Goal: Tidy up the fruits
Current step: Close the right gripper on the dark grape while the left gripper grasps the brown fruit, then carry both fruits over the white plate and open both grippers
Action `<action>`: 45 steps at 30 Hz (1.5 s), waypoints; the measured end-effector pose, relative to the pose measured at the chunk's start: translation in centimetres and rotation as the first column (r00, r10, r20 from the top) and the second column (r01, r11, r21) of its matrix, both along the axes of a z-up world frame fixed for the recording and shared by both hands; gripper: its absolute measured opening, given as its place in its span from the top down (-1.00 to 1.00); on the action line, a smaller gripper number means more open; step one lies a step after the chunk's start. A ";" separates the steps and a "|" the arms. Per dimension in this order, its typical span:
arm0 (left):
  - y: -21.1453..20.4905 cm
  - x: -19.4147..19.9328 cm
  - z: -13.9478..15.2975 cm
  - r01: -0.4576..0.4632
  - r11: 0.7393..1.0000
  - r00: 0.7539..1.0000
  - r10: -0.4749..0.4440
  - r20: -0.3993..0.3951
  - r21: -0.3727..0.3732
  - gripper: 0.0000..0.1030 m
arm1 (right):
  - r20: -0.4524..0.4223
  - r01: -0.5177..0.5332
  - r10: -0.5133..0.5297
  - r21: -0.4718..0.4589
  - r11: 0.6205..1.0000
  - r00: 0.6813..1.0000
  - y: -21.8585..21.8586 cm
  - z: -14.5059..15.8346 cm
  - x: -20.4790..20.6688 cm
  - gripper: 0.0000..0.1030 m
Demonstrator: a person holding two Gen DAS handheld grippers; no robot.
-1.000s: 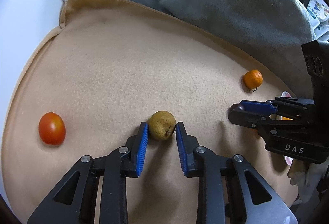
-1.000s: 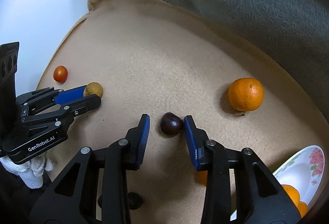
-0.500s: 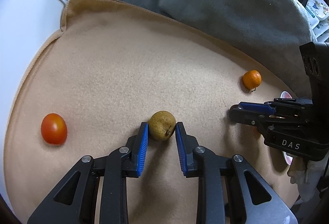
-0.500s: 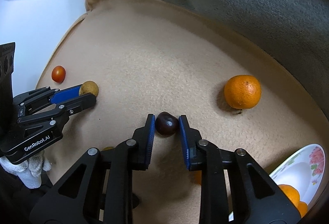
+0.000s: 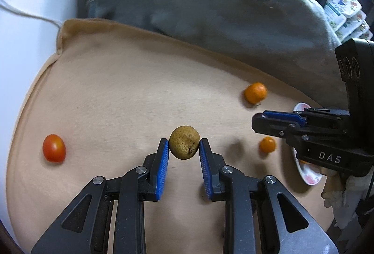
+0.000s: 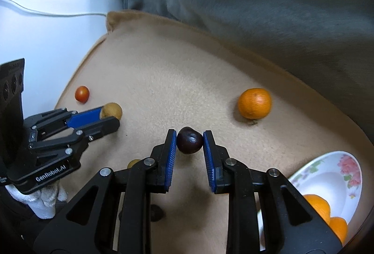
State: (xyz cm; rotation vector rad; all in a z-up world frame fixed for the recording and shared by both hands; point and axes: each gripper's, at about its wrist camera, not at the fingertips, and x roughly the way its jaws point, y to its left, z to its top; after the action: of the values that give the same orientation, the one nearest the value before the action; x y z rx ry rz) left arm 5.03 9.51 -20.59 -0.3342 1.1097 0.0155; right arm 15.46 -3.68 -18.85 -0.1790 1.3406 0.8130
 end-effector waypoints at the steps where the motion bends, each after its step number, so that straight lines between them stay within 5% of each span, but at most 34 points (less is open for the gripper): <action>1: -0.3 0.0 0.2 0.007 1.000 1.000 -0.007 0.004 -0.002 0.52 | 0.003 0.008 -0.008 0.006 1.000 1.000 -0.4 0.4 -0.1 0.53; 19: -9.7 0.7 3.1 0.215 0.975 0.976 -0.212 0.047 -0.056 0.52 | 0.045 0.181 -0.183 0.048 0.982 0.982 -10.9 4.6 2.2 0.53; 45: -21.9 0.1 4.0 0.461 0.882 0.887 -0.460 0.039 -0.096 0.52 | 0.002 0.331 -0.331 0.043 0.943 0.944 -20.9 3.0 3.4 0.53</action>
State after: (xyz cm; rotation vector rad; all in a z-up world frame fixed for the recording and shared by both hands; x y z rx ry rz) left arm 5.17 -12.37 -16.57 -0.1535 1.1549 -0.4694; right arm 18.87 -24.59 -15.85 0.0765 1.2991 0.5537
